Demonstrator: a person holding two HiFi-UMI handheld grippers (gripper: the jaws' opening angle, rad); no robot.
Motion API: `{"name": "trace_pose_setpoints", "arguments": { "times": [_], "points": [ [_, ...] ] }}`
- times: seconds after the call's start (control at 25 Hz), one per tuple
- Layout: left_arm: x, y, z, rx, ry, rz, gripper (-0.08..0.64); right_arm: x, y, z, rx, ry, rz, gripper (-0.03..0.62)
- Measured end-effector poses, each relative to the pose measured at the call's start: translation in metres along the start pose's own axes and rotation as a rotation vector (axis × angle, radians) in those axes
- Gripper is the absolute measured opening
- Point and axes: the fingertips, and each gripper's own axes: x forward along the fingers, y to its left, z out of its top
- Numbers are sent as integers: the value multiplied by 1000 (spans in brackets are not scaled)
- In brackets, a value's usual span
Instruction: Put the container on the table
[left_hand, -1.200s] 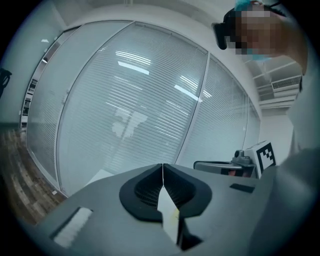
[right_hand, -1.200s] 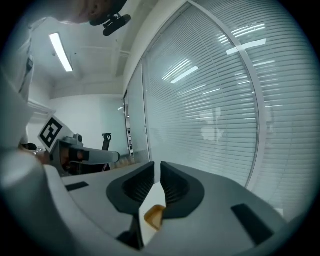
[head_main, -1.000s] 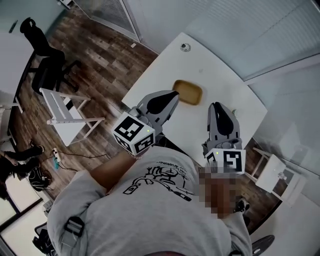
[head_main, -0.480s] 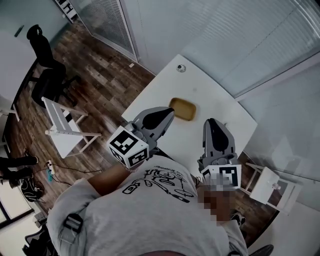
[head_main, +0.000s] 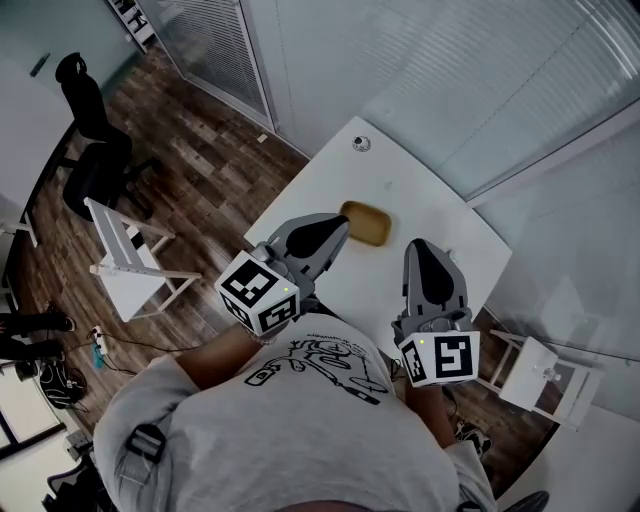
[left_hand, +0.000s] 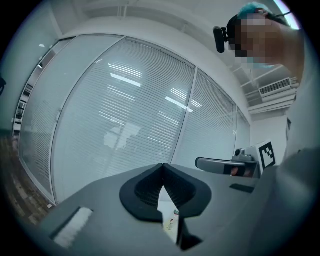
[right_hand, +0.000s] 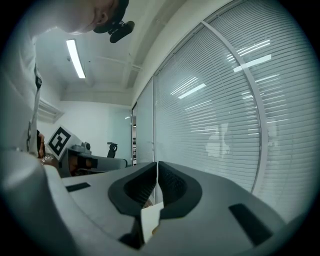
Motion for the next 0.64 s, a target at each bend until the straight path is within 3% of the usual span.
{"name": "trace_pose_setpoints", "arguments": {
  "times": [0.64],
  "points": [
    [-2,1,2,-1,-1,-16,6,1,0,2,-9,-2,-19,12]
  ]
}}
